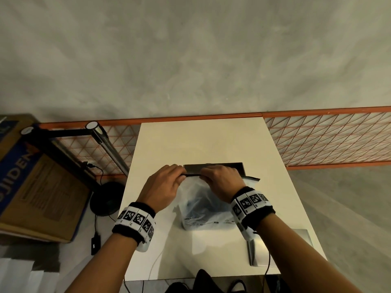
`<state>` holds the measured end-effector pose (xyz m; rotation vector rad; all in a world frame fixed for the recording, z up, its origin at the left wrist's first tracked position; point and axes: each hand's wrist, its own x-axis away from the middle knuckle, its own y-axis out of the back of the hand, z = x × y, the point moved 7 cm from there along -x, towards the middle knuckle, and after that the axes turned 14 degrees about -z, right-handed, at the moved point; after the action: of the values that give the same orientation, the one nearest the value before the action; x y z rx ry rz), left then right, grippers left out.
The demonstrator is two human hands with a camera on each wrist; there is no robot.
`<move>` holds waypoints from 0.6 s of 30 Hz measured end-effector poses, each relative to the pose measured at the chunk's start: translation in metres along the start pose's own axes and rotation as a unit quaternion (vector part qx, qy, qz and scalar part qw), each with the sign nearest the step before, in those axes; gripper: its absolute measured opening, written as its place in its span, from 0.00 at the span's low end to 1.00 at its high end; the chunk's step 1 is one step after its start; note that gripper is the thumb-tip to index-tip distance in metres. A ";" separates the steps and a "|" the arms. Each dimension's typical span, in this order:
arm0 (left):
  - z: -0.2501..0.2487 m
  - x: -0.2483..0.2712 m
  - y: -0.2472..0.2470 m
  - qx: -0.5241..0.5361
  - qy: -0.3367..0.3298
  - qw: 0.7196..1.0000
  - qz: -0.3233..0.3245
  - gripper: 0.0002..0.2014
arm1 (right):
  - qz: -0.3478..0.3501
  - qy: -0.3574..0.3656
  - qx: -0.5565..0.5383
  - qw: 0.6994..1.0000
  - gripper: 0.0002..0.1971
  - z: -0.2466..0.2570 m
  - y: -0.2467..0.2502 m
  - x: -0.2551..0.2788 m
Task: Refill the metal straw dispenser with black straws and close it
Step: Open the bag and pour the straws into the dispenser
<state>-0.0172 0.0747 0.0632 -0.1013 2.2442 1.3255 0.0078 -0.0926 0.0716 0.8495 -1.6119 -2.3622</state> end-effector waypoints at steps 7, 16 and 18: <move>0.009 0.002 0.006 0.019 0.031 0.999 0.011 0.02 | 0.007 -0.001 0.001 1.000 0.10 0.000 0.001 0.000; -0.002 -0.004 0.002 0.057 0.046 0.997 0.017 0.05 | -0.029 0.020 -0.008 0.999 0.10 0.008 -0.001 -0.007; -0.005 -0.005 0.003 0.059 0.049 0.997 0.004 0.05 | -0.038 0.038 -0.017 0.998 0.12 0.014 -0.003 -0.009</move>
<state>-0.0160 0.0712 0.0693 -0.1169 2.4035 1.2124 0.0086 -0.0760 0.0756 0.9971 -1.5336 -2.3695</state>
